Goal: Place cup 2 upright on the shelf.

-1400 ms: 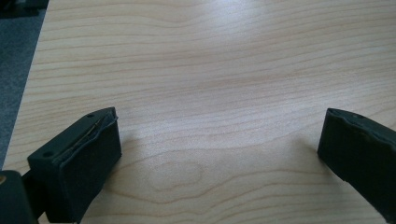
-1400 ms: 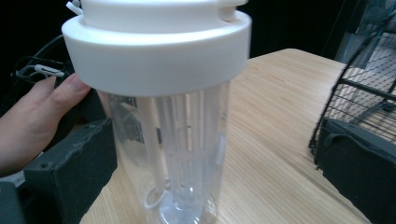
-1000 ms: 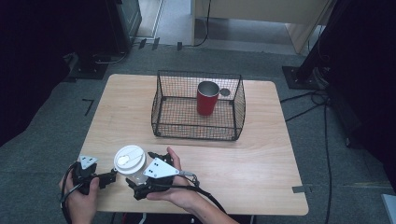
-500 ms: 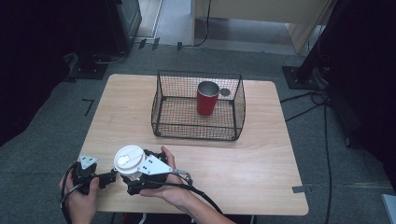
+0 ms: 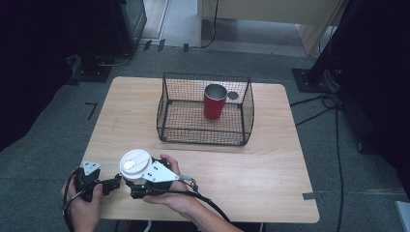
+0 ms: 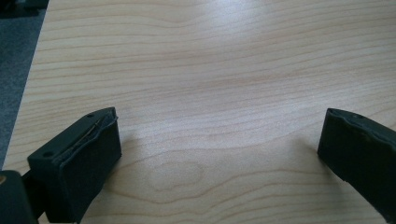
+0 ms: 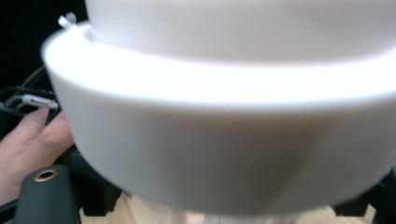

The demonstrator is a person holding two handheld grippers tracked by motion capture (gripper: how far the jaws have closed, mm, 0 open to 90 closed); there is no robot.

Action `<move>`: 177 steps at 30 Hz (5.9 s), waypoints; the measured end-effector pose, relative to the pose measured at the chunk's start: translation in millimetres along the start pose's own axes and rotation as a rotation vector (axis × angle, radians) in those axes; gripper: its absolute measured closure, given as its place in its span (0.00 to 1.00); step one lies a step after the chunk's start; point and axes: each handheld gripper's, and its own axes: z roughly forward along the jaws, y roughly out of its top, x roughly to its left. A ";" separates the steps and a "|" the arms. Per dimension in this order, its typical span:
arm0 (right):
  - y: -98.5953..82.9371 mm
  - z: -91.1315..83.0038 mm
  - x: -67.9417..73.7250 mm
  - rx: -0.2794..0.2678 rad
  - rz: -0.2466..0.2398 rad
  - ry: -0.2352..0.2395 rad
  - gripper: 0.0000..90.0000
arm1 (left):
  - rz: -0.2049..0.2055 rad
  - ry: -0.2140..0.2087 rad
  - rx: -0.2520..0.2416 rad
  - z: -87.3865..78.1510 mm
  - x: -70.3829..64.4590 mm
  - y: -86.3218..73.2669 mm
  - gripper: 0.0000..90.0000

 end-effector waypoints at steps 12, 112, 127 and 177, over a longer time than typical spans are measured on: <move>13.2 -15.9 -10.9 -0.029 -0.011 -0.024 0.17 | -0.001 -0.001 0.000 0.0 -0.1 0.0 0.00; 85.3 25.2 -203.3 -0.210 0.049 -0.481 0.17 | 0.002 0.000 0.000 0.0 0.1 0.1 0.00; 75.4 44.9 -219.0 -0.173 0.066 -0.504 0.17 | 0.002 0.000 0.000 0.0 0.1 0.1 0.00; 57.8 31.4 -237.3 -0.006 -0.063 -0.374 0.02 | 0.001 0.000 -0.001 0.0 0.0 0.0 0.00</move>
